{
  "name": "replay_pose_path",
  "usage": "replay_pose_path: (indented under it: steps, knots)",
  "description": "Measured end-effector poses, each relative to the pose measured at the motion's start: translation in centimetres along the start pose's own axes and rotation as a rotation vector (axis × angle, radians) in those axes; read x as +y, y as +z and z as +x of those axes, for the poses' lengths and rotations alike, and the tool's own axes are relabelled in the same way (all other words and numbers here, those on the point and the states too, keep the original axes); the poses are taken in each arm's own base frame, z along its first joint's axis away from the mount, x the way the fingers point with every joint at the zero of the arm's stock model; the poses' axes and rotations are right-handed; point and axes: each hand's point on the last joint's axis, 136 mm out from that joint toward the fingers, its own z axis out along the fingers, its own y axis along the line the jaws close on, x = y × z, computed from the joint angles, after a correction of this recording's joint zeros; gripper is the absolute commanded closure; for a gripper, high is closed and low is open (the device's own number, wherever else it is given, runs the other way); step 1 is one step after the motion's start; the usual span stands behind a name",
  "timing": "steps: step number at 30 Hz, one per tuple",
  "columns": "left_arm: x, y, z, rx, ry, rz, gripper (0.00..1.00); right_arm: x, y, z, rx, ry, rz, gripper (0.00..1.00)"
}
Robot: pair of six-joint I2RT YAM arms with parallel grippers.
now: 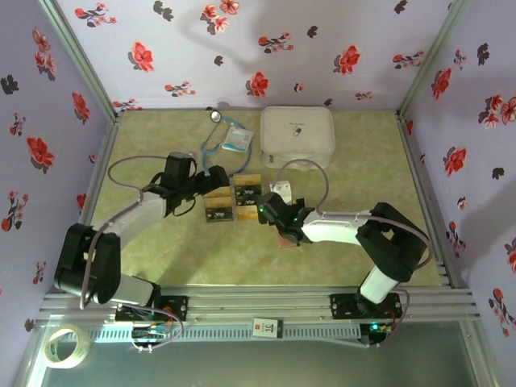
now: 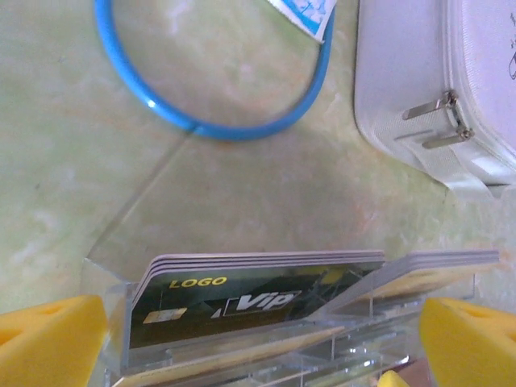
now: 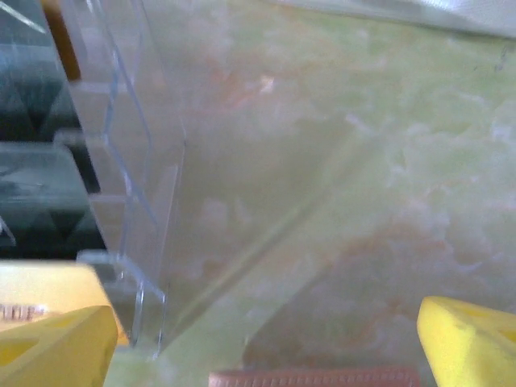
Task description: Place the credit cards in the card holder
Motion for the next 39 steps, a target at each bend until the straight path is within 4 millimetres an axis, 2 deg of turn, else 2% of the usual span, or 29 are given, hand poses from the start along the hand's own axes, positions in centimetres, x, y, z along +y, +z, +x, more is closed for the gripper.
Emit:
replay_pose_path:
  steps: [4,7,9,12,15,17,19,22,26,31,35,39]
  knots:
    - [-0.6,1.4,-0.8,0.006,0.017,0.011,0.00,-0.7,0.5,-0.4,0.015,0.015,0.001,0.04]
    - [-0.6,1.6,-0.9,0.007,0.026,0.012,0.00,-0.8,0.4,-0.2,0.036,0.009,-0.008,0.03]
    - [-0.5,1.6,-1.0,0.006,0.028,0.012,0.00,-0.8,-0.4,-0.5,0.039,0.012,-0.030,0.03]
    - [-0.1,1.3,-1.4,0.003,0.027,0.007,0.00,-1.0,-2.8,-1.6,0.010,0.040,-0.084,0.03]
    - [0.6,0.0,-2.9,-0.033,0.008,0.004,0.00,-2.0,-5.6,-2.5,-0.018,0.091,-0.136,0.02]
    - [1.2,-1.4,-4.2,-0.073,-0.009,0.001,0.00,-2.9,-6.8,-2.3,-0.011,0.142,-0.165,0.02]
    - [1.8,-2.9,-5.2,-0.109,-0.019,-0.005,0.00,-4.2,-7.4,-1.1,0.024,0.200,-0.183,0.01]
    - [2.0,-5.0,-5.5,-0.133,-0.013,-0.012,0.00,-5.6,-7.9,1.5,0.100,0.269,-0.188,0.02]
    - [1.6,-6.9,-3.8,-0.121,-0.001,-0.006,0.00,-6.5,-8.4,4.9,0.196,0.360,-0.217,0.14]
    - [1.0,-7.7,1.0,-0.052,0.012,0.019,0.00,-7.8,-8.2,8.7,0.271,0.526,-0.253,0.35]
    - [0.3,-7.4,4.6,0.011,0.011,0.038,0.00,-8.2,-7.9,10.5,0.302,0.632,-0.279,0.50]
    - [-0.4,-6.9,6.1,0.041,0.019,0.041,0.00,-7.5,-7.8,10.1,0.306,0.675,-0.326,0.53]
